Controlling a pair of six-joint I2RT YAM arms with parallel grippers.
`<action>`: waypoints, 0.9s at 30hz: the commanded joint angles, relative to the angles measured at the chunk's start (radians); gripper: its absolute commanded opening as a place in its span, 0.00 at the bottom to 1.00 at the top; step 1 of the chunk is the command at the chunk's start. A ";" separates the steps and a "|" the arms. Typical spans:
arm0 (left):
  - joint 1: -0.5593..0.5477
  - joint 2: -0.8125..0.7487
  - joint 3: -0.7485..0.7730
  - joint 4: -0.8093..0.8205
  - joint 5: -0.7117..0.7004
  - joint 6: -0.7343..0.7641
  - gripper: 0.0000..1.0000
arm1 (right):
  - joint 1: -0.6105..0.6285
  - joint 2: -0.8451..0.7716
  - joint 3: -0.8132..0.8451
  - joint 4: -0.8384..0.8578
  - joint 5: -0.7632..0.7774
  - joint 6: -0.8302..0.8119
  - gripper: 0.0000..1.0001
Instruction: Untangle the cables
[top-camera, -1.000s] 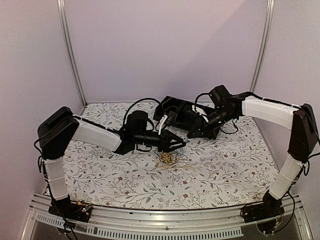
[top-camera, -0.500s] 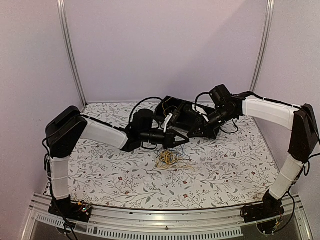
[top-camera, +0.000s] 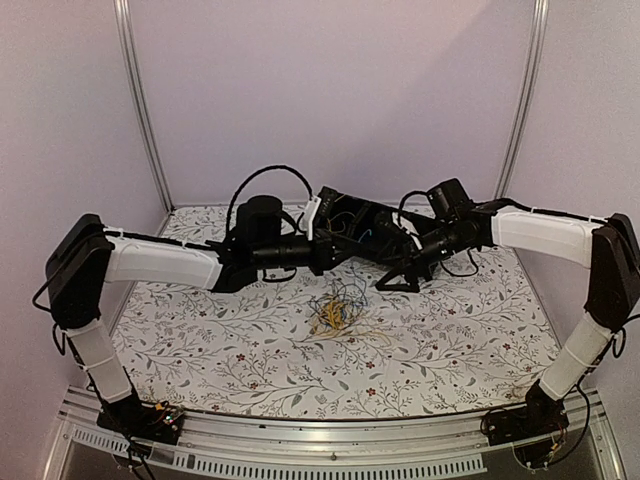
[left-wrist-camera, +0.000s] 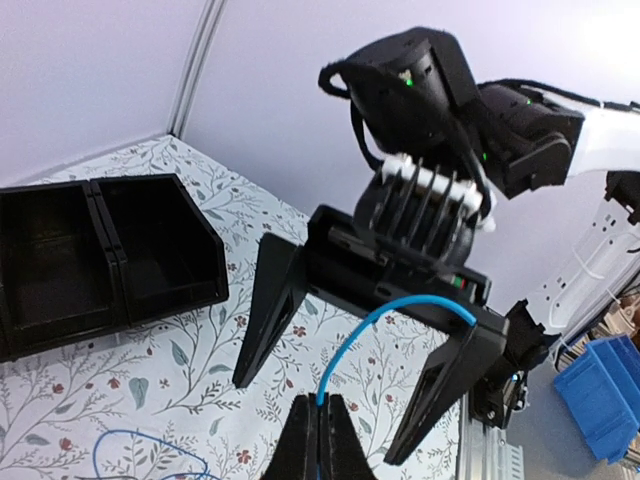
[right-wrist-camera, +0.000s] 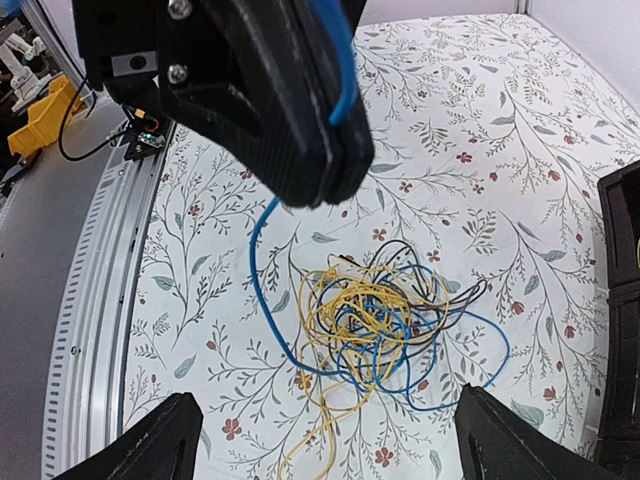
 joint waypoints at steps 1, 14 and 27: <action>-0.003 -0.042 -0.020 -0.034 -0.116 -0.025 0.00 | 0.056 0.063 0.019 0.102 -0.014 0.030 0.92; -0.009 -0.223 -0.011 -0.099 -0.292 -0.067 0.00 | 0.123 0.253 0.020 0.469 0.023 0.335 0.24; -0.087 -0.394 0.294 -0.317 -0.371 0.116 0.00 | 0.134 0.507 0.149 0.510 -0.052 0.539 0.19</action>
